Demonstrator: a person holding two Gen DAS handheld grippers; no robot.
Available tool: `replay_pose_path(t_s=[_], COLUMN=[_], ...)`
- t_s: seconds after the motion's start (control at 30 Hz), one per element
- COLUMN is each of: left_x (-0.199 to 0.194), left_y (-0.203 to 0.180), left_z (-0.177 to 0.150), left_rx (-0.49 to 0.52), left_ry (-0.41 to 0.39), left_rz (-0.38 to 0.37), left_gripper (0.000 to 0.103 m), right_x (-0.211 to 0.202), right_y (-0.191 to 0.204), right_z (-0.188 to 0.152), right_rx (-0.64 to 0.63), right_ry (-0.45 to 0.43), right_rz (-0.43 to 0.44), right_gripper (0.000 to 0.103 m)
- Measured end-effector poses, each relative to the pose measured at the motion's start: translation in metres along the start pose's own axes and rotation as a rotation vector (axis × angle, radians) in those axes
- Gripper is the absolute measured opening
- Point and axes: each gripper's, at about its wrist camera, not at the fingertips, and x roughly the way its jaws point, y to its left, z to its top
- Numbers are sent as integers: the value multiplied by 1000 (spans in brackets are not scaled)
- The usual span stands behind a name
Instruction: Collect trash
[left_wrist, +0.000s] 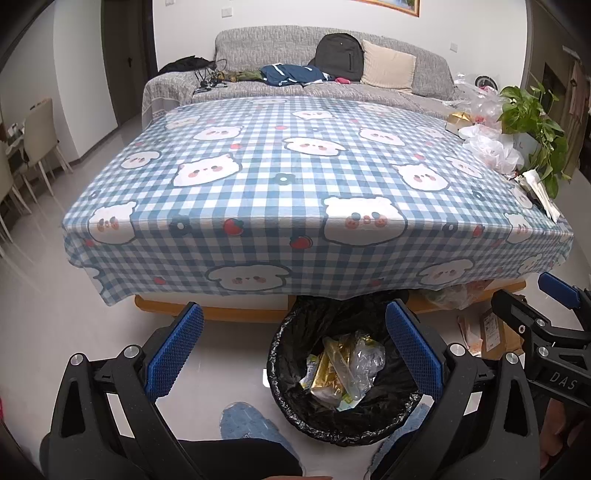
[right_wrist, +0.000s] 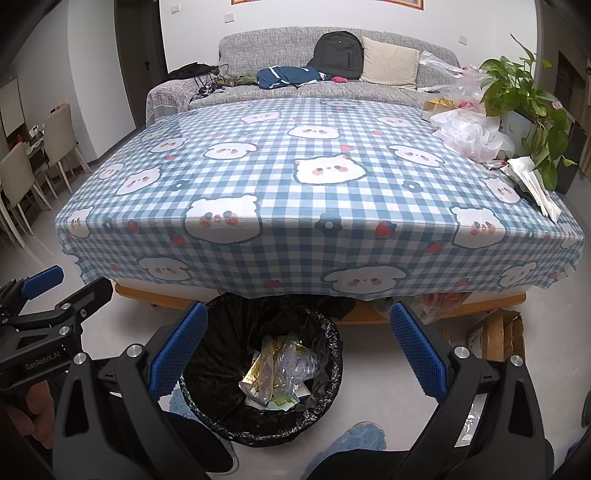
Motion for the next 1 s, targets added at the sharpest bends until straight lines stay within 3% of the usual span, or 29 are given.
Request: replay_pose_path(t_s=[1.0], left_x=[7], left_y=[3], left_z=[0], left_rx=[-20], left_ry=[-2], left_rz=[-7], left_gripper=[97], right_x=[3], right_y=[-3], right_z=[1], right_rx=[1], right_ry=[2], right_rz=[-2], right_gripper=[95])
